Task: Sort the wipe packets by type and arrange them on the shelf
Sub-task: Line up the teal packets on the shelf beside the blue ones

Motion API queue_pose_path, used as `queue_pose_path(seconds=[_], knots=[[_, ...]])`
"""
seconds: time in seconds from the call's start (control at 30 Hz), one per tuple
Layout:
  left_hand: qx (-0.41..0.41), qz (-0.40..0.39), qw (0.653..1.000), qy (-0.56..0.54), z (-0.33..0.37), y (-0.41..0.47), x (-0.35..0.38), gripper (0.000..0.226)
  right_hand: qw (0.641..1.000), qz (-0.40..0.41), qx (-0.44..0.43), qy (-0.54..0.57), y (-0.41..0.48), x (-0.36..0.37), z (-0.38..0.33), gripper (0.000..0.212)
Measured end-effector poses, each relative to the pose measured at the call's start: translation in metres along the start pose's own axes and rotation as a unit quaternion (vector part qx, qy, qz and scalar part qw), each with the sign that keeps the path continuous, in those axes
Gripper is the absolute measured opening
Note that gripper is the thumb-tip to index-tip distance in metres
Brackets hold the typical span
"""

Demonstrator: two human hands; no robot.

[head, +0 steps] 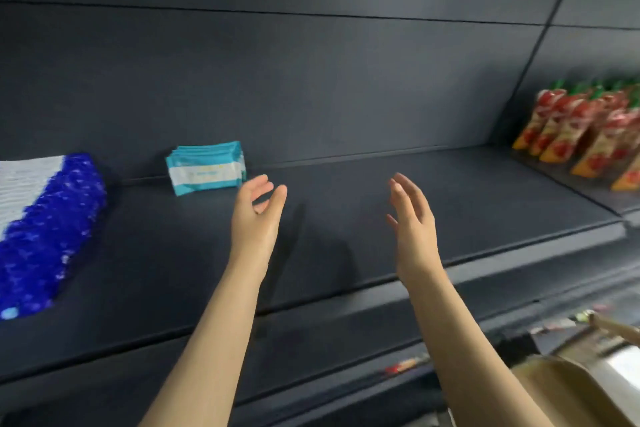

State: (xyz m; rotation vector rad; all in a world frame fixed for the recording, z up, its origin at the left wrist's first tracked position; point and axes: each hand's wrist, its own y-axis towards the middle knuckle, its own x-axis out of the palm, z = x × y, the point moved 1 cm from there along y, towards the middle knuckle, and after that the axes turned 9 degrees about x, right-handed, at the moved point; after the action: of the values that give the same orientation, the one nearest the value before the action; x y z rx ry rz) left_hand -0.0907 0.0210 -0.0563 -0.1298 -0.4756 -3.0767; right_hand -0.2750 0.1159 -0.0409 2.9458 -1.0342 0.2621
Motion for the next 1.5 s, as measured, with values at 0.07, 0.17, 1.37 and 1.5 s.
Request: queue_pose_path(seconds=[0.07, 0.17, 1.37, 1.5], knots=[[-0.016, -0.056, 0.998, -0.025, 0.014, -0.040, 0.041, 0.031, 1.000, 0.021, -0.013, -0.010, -0.022, -0.055, -0.012, 0.036], [-0.038, -0.141, 0.988, -0.051, 0.030, -0.106, 0.100, 0.026, 0.996, 0.076, -0.023, -0.029, -0.059, -0.144, -0.020, 0.038], [-0.241, -0.718, 0.624, 0.194, -0.120, -0.618, 0.386, 0.036, 0.669, 0.659, 0.301, 0.169, -0.412, -0.652, 0.216, 0.045], [-0.283, -0.709, 0.601, 0.238, -0.139, -0.684, 0.408, 0.034, 0.668, 0.645, 0.335, 0.161, -0.432, -0.720, 0.234, 0.038]])
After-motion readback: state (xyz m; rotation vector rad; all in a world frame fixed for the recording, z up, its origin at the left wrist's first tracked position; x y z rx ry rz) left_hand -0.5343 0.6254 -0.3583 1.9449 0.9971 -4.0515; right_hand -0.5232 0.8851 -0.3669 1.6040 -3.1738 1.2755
